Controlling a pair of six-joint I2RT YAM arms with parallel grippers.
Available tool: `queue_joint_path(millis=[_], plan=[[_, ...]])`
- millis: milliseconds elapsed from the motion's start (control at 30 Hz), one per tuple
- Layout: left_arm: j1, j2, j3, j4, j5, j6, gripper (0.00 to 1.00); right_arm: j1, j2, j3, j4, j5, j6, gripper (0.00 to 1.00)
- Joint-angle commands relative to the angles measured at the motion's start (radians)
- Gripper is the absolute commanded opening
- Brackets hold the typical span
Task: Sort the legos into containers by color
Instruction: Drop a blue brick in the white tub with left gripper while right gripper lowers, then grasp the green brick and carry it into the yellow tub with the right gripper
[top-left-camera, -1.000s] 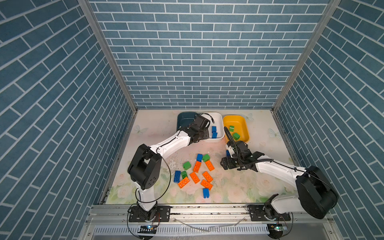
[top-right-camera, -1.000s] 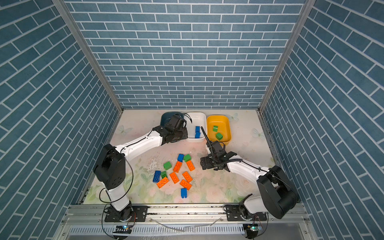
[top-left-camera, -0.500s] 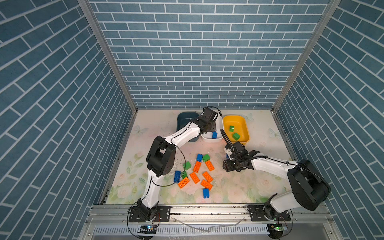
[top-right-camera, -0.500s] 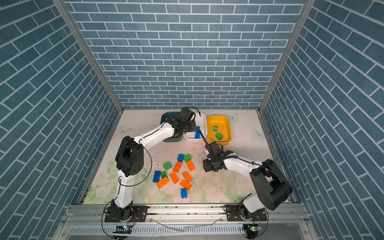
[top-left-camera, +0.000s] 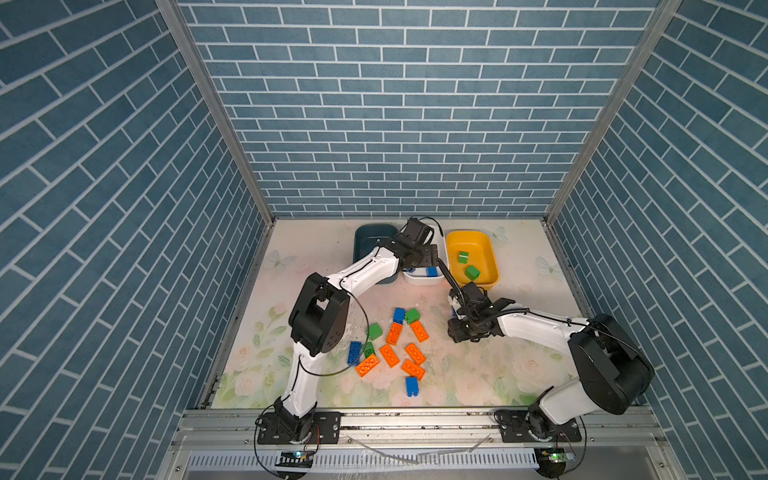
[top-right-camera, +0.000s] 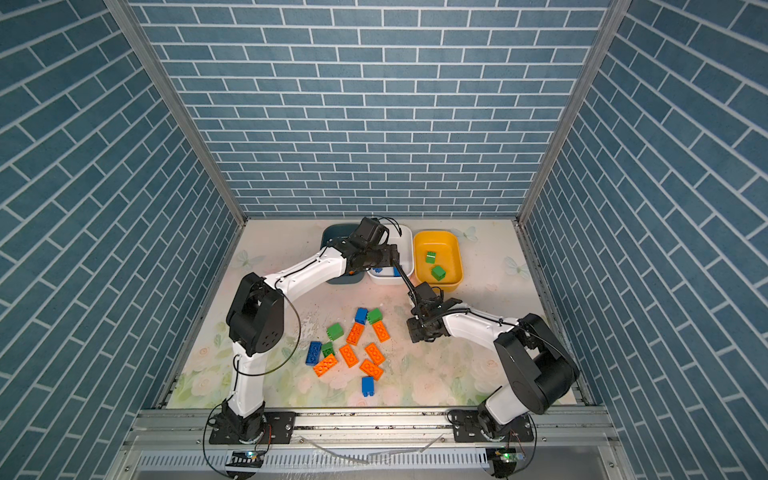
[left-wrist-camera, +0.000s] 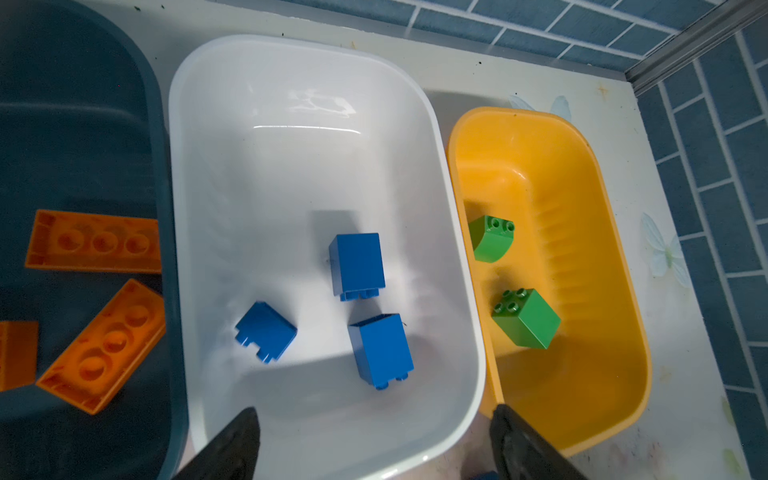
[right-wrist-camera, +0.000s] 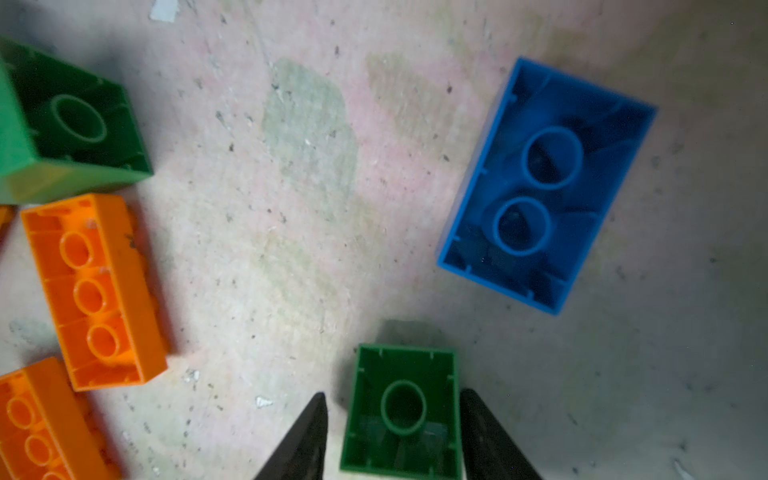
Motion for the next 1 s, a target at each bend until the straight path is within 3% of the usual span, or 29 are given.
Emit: queue_joint_path(millis=[0, 300, 633, 767, 967], plan=[[-0.006, -0.081, -0.059, 0.097, 0.044, 0.018, 0.96, 0.012, 0.022, 0.044, -0.044, 0.046, 0.020, 0.50], [-0.006, -0.188, -0.199, 0.154, 0.032, 0.029, 0.99, 0.044, 0.047, 0.072, -0.087, 0.134, 0.018, 0.46], [-0.007, -0.336, -0.433, 0.220, 0.005, -0.053, 0.99, 0.069, 0.033, 0.071, -0.076, 0.189, 0.002, 0.37], [-0.008, -0.388, -0.488, 0.214, -0.012, -0.076, 0.99, 0.070, -0.026, 0.048, -0.042, 0.226, -0.017, 0.34], [-0.007, -0.434, -0.528, 0.184, -0.075, -0.086, 0.99, 0.024, -0.180, 0.018, 0.045, 0.193, -0.074, 0.30]])
